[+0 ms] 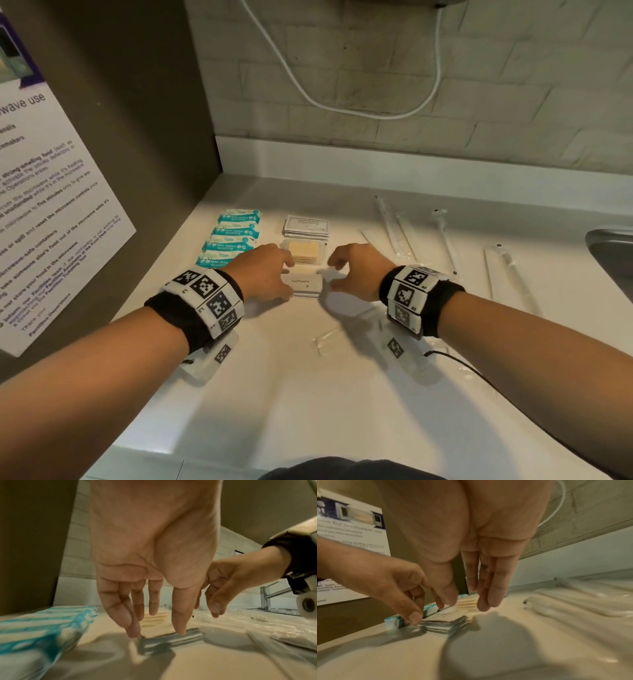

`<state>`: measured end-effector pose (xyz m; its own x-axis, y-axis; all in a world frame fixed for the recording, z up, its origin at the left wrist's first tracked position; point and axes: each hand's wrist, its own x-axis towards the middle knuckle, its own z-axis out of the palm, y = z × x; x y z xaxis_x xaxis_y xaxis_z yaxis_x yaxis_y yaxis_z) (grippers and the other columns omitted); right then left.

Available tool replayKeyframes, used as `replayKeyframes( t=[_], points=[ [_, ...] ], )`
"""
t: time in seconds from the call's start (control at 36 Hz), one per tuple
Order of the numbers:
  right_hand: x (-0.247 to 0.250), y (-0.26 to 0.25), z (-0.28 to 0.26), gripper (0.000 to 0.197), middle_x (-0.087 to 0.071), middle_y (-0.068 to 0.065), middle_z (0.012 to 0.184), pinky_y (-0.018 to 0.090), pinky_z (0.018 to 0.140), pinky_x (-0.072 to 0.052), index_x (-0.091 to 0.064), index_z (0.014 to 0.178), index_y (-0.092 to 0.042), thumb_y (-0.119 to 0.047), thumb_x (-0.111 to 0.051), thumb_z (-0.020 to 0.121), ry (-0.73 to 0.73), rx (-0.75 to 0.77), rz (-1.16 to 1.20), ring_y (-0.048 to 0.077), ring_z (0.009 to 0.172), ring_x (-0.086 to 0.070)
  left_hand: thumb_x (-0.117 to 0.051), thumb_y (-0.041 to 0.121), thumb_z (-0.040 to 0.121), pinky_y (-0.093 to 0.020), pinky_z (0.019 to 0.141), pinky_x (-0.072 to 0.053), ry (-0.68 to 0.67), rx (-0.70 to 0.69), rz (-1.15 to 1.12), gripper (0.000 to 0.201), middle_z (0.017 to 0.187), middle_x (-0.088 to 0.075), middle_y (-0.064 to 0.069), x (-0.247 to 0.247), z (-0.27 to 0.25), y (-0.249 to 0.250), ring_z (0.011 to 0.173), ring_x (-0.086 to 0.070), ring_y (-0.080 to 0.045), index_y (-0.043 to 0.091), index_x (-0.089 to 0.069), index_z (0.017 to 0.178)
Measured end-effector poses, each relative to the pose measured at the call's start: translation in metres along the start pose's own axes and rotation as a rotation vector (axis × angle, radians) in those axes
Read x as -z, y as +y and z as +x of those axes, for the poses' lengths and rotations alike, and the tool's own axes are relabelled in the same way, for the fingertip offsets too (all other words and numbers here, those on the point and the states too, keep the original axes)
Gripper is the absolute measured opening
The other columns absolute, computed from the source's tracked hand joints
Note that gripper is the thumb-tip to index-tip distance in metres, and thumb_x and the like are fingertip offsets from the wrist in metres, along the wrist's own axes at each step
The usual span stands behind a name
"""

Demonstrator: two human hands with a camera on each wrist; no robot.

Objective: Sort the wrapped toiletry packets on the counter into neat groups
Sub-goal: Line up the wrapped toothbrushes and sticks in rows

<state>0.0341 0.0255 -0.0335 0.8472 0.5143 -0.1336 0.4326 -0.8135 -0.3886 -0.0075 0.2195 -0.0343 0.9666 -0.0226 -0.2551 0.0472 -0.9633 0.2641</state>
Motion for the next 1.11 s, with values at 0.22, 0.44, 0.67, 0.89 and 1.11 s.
replayKeyframes(
  t=[0.22,0.44,0.67,0.89,1.11],
  points=[
    [0.042,0.061,-0.011,0.004,-0.068,0.003,0.099,0.029,0.079,-0.052,-0.062,0.085,-0.02,-0.018,-0.059,0.085,0.066,-0.245,-0.048,0.021,0.089,-0.062,-0.06,0.042,0.089,-0.031,0.082,-0.044,0.087,-0.158,0.048,0.039,0.119,-0.062,0.004,0.02,0.017,0.07,0.1,-0.057,-0.016,0.025,-0.059,0.125],
    [0.079,0.125,0.015,0.028,-0.072,0.01,0.101,0.037,0.087,-0.056,-0.07,0.107,-0.007,-0.023,-0.061,0.086,0.036,-0.512,-0.011,0.028,0.095,-0.069,-0.057,0.034,0.095,-0.036,0.083,-0.053,0.038,-0.161,-0.117,0.031,0.108,-0.067,-0.01,-0.001,0.067,0.149,0.092,-0.065,-0.025,0.008,-0.066,0.108],
    [0.056,0.232,0.105,0.034,-0.068,0.009,0.107,0.042,0.086,-0.056,-0.066,0.11,-0.007,-0.02,-0.066,0.079,-0.223,-0.496,-0.293,0.035,0.098,-0.067,-0.063,0.039,0.088,-0.028,0.063,-0.045,0.042,-0.066,-0.011,0.032,0.093,-0.07,-0.012,-0.016,0.109,0.184,0.084,-0.067,-0.029,0.007,-0.066,0.088],
    [0.055,0.19,0.087,0.074,-0.063,0.007,0.118,0.047,0.086,-0.054,-0.05,0.122,-0.018,-0.041,-0.084,0.06,-0.125,-0.462,-0.253,0.035,0.106,-0.064,-0.082,0.038,0.074,-0.028,0.068,-0.043,0.054,0.099,-0.072,0.054,0.112,-0.066,-0.01,-0.027,0.128,0.191,0.101,-0.064,-0.028,0.007,-0.056,0.109],
    [0.069,0.19,0.081,0.056,-0.057,0.016,0.128,0.04,0.092,-0.047,-0.057,0.124,-0.005,-0.021,-0.079,0.075,-0.136,-0.437,-0.129,0.035,0.119,-0.055,-0.091,0.023,0.062,-0.024,0.056,-0.041,-0.005,0.293,-0.314,0.079,0.098,-0.055,-0.004,-0.024,0.13,0.183,0.08,-0.054,-0.018,0.004,-0.043,0.122]
  ],
)
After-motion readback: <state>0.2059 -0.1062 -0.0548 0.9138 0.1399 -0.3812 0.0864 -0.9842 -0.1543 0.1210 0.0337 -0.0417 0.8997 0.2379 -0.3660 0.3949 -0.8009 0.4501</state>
